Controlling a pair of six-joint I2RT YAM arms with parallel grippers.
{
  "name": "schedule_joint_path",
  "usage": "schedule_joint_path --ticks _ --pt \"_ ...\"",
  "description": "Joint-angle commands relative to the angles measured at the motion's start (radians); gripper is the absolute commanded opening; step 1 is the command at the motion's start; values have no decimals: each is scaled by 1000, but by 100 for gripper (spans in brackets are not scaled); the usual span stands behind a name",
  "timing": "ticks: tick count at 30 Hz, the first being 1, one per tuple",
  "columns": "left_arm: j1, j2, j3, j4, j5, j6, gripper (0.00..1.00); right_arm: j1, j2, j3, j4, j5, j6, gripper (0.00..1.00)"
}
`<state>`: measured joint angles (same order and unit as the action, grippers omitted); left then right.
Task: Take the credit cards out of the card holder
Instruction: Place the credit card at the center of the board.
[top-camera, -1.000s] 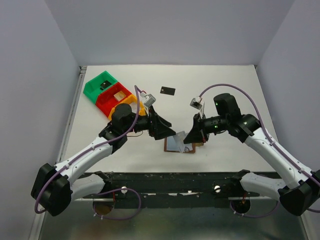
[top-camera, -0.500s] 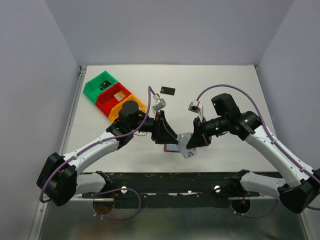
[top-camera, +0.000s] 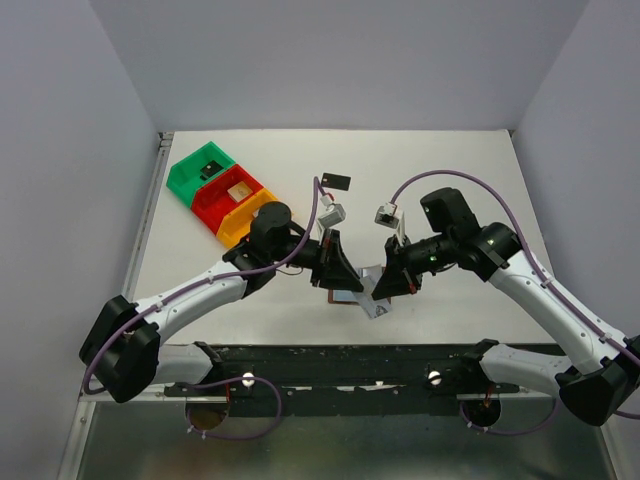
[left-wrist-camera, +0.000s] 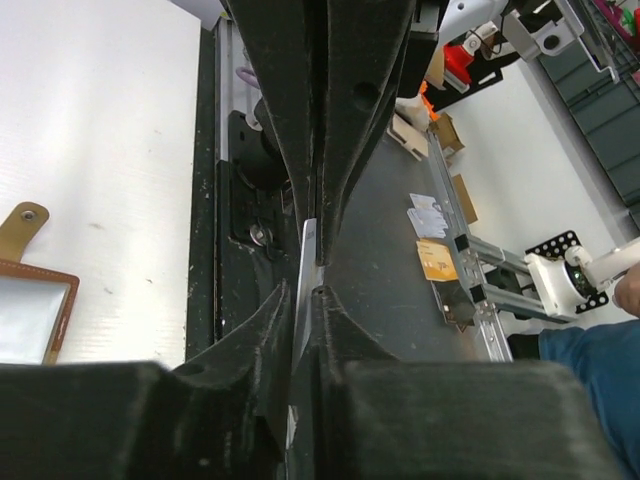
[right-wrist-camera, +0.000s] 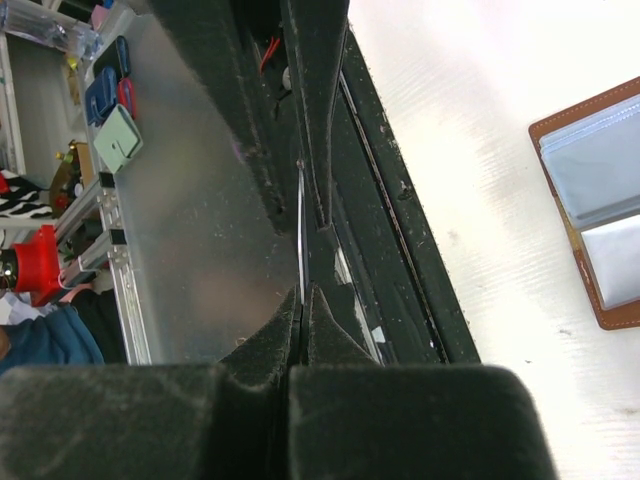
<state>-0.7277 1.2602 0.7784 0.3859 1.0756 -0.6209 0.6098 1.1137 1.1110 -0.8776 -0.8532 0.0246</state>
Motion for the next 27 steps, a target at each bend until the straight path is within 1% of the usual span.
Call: schedule_joint_path --ticks 1,3,4,5,7,8,10,11,13,15,18,20,22,27 --pt "-19 15 36 -5 43 26 17 10 -14 26 -23 8 -12 0" --pt "-24 18 39 -5 44 29 4 10 -17 26 -21 13 -9 1" --pt "-24 16 36 -7 37 29 0 10 -20 26 -18 26 -2 11" --pt "-24 13 32 -8 24 30 0 10 -26 30 -15 49 14 27" --pt "-13 -2 32 -42 -31 53 0 8 -46 45 -8 159 66 48" --pt "0 -5 29 -56 -66 58 0 7 -64 52 2 233 101 54" --pt "51 -2 24 -41 -115 15 0 -4 -112 72 25 351 144 62" --pt "82 2 22 -22 -153 -25 0 -19 -135 88 26 411 162 63" --pt "158 24 22 7 -244 -107 0 -30 -182 122 26 585 185 63" --pt "206 70 59 -21 -343 -164 0 -30 -234 125 49 714 190 63" --pt "220 183 166 -96 -495 -204 0 -30 -313 49 141 828 215 63" --pt "221 295 266 -146 -554 -220 0 -31 -360 -20 192 885 248 63" --pt "223 411 370 -159 -575 -244 0 -31 -397 -89 235 898 279 63" --pt "223 669 571 -148 -654 -307 0 -30 -451 -226 325 861 333 62"
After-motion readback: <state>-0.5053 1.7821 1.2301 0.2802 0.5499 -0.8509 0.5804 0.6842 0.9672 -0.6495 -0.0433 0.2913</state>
